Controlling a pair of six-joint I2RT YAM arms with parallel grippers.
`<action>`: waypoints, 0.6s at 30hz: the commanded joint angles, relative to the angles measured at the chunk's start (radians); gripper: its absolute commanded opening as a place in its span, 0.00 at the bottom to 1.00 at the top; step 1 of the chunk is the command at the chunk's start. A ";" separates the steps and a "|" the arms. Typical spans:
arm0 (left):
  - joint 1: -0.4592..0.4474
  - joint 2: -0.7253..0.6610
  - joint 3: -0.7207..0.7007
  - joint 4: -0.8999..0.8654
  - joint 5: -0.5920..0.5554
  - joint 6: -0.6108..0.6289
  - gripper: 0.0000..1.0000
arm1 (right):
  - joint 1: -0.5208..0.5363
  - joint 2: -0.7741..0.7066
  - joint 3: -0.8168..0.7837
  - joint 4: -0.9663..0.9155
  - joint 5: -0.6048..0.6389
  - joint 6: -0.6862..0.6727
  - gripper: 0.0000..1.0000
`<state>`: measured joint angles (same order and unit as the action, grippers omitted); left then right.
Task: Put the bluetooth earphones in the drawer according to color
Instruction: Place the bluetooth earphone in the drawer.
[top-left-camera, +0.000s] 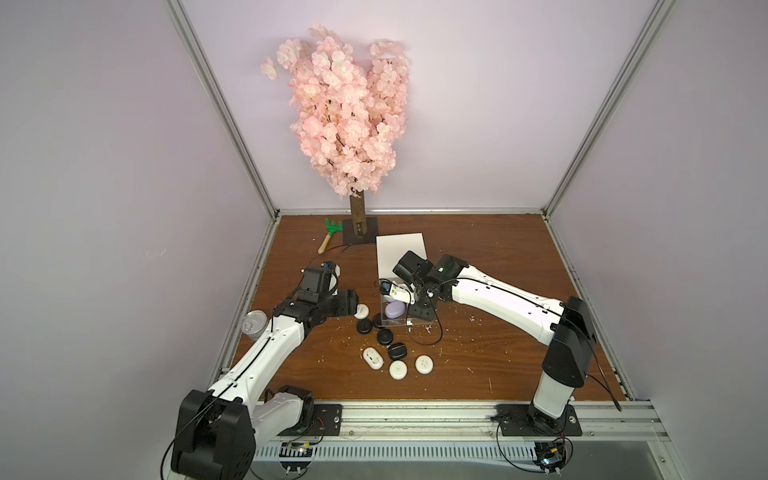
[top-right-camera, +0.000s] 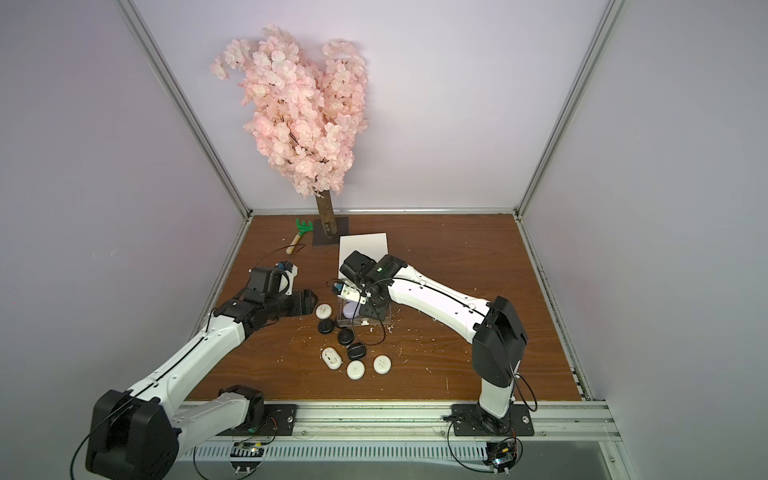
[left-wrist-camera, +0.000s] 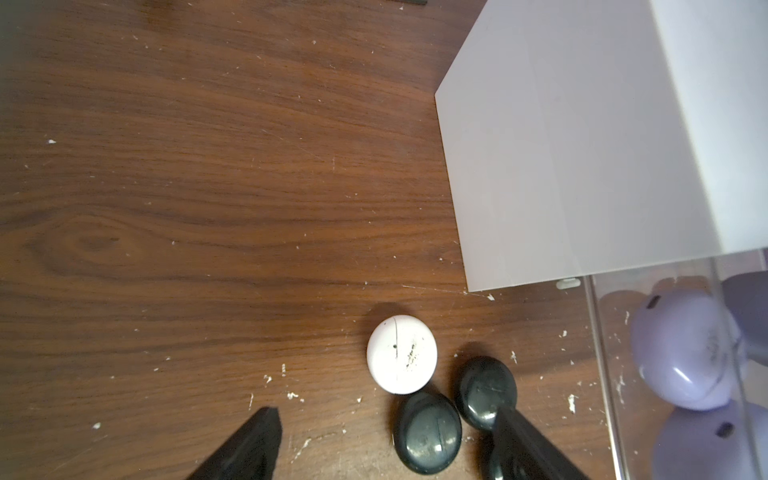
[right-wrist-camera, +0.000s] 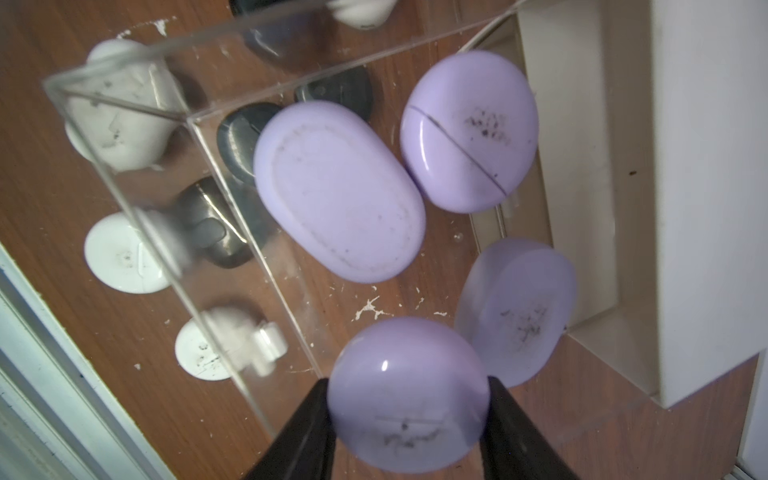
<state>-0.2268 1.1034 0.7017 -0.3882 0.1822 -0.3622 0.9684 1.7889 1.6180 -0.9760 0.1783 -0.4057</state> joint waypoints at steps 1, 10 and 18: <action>0.015 -0.005 -0.005 0.000 0.006 0.013 0.85 | 0.004 -0.005 -0.010 -0.002 -0.006 -0.015 0.52; 0.015 -0.006 -0.005 0.000 0.006 0.013 0.84 | 0.004 -0.005 -0.020 0.005 0.007 -0.020 0.60; 0.015 -0.007 -0.006 0.000 0.005 0.012 0.85 | 0.004 -0.016 -0.018 0.017 0.028 -0.019 0.70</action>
<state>-0.2237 1.1034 0.7017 -0.3882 0.1825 -0.3622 0.9684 1.7889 1.6058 -0.9440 0.2047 -0.4225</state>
